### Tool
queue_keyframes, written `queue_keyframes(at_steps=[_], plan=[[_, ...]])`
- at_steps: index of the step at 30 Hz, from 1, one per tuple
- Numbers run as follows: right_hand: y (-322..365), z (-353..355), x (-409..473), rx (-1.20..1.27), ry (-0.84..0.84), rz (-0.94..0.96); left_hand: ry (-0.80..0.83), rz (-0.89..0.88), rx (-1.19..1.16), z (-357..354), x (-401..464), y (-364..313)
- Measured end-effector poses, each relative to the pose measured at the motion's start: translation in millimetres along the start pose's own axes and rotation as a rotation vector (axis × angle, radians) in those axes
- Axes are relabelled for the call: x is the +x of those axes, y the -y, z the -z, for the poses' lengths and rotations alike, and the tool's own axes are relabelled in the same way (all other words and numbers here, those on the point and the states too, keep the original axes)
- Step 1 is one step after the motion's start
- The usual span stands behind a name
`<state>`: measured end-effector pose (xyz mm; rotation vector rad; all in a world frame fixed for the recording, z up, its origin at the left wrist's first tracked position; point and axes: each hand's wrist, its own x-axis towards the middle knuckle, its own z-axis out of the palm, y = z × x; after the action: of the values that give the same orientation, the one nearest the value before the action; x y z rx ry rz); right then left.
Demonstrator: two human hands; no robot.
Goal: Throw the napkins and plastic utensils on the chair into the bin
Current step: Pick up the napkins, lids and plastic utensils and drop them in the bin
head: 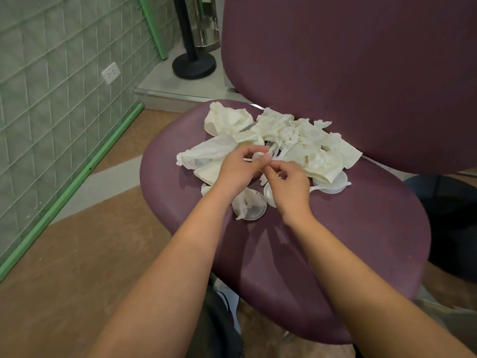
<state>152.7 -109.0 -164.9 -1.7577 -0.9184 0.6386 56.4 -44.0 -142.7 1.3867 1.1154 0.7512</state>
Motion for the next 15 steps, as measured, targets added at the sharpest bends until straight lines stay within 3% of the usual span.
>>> queue_keyframes(at_steps=[3,6,9,12,15], plan=[[-11.7,-7.1,-9.5,-0.163,0.097,-0.010,-0.097,-0.042,0.093,8.8,3.2,0.3],[-23.8,-15.2,-21.7,-0.576,0.263,0.073,-0.130,-0.069,0.178,17.5,4.7,2.2],[-28.3,-17.1,-28.4,-0.808,0.252,0.214,-0.110,-0.071,0.228,18.0,3.2,5.2],[-30.1,-14.3,-25.8,-0.847,0.235,0.237,-0.061,-0.020,0.172,16.3,0.9,4.0],[-26.5,-6.4,-20.6,-0.592,0.169,0.171,-0.016,-0.024,0.215,17.1,0.3,2.0]])
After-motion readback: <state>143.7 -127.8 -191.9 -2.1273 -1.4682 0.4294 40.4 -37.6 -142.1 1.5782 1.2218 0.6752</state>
